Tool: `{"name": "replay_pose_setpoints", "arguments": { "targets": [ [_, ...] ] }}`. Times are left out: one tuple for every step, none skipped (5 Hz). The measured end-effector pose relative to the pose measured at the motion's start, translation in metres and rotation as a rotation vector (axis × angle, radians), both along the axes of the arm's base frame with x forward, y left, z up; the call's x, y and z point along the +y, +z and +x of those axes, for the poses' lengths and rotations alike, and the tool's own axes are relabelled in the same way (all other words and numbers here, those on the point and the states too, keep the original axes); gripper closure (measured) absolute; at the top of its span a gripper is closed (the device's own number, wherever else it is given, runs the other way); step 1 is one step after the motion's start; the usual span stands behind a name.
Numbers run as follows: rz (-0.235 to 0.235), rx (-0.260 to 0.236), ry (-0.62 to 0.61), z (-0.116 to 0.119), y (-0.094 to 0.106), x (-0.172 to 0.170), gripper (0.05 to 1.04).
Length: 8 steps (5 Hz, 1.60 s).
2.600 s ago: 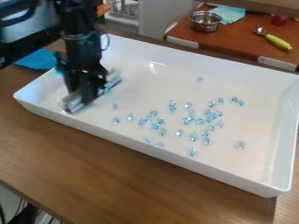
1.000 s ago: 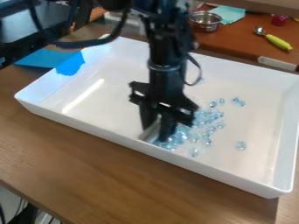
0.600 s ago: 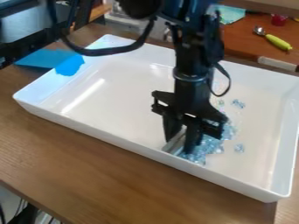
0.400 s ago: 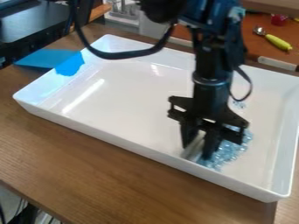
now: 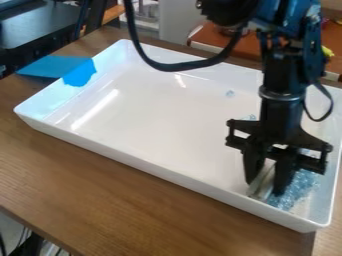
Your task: Sweep into pile
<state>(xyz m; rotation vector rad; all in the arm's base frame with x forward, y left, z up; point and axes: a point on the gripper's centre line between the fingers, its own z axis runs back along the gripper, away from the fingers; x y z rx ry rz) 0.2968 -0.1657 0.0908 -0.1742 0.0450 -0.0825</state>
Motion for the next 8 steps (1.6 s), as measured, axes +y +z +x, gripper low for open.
{"name": "replay_pose_setpoints", "arguments": {
  "targets": [
    [-0.029,0.029,0.010,0.002,0.013,0.002,0.711],
    [-0.085,0.017,0.060,0.014,0.047,0.035,0.711],
    [-0.110,-0.023,0.115,0.030,0.082,0.092,0.711],
    [-0.082,-0.026,0.086,0.033,0.098,0.131,0.711],
    [-0.019,-0.013,0.089,0.045,0.089,0.179,0.711],
    [0.035,-0.051,0.112,0.052,0.077,0.220,0.711],
    [0.097,-0.134,0.131,0.061,0.075,0.249,0.711],
    [0.153,-0.185,0.145,0.065,0.074,0.271,0.711]
  ]
}}
